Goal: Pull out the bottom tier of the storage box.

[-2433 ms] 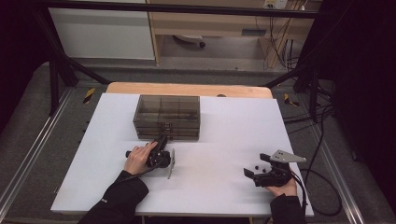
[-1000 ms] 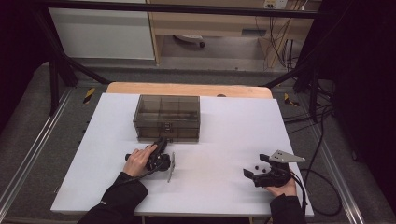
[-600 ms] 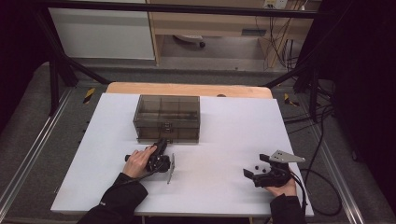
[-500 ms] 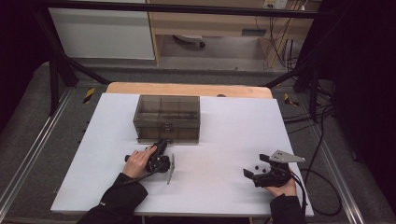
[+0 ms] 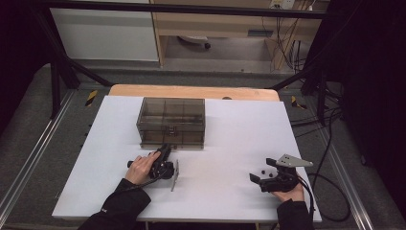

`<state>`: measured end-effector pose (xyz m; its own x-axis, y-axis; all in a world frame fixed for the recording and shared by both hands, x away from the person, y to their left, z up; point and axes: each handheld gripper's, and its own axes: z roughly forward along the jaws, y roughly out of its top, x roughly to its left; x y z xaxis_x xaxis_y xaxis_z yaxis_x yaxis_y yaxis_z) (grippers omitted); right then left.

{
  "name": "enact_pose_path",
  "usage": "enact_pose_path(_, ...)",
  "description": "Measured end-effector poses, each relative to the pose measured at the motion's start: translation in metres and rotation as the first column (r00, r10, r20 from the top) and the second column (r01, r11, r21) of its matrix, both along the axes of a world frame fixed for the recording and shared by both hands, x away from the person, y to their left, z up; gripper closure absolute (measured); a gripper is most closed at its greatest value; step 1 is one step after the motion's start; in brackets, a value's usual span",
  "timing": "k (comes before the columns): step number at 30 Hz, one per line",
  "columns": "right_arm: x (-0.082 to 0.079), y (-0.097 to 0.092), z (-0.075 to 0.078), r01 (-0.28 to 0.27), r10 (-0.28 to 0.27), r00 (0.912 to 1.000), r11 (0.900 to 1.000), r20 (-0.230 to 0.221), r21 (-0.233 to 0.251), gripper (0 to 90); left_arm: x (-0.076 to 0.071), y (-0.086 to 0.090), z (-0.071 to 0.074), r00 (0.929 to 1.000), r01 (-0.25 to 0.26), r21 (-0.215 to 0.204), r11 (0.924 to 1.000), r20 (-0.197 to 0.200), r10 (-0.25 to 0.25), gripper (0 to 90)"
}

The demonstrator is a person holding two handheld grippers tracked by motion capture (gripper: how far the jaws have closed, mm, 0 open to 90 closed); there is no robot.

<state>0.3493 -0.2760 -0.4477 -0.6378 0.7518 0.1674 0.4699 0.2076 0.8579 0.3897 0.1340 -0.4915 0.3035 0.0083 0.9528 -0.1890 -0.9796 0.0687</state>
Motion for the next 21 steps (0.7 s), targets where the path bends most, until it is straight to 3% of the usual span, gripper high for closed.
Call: enact_pose_path(21, 0.0, 0.0002, -0.0001, -0.002, 0.002, 1.0, 1.0, 0.0, -0.002, 0.8, -0.007, 0.0001, -0.0009, 1.0, 0.002, -0.002, 1.0, 0.005, -0.002, 68.6)
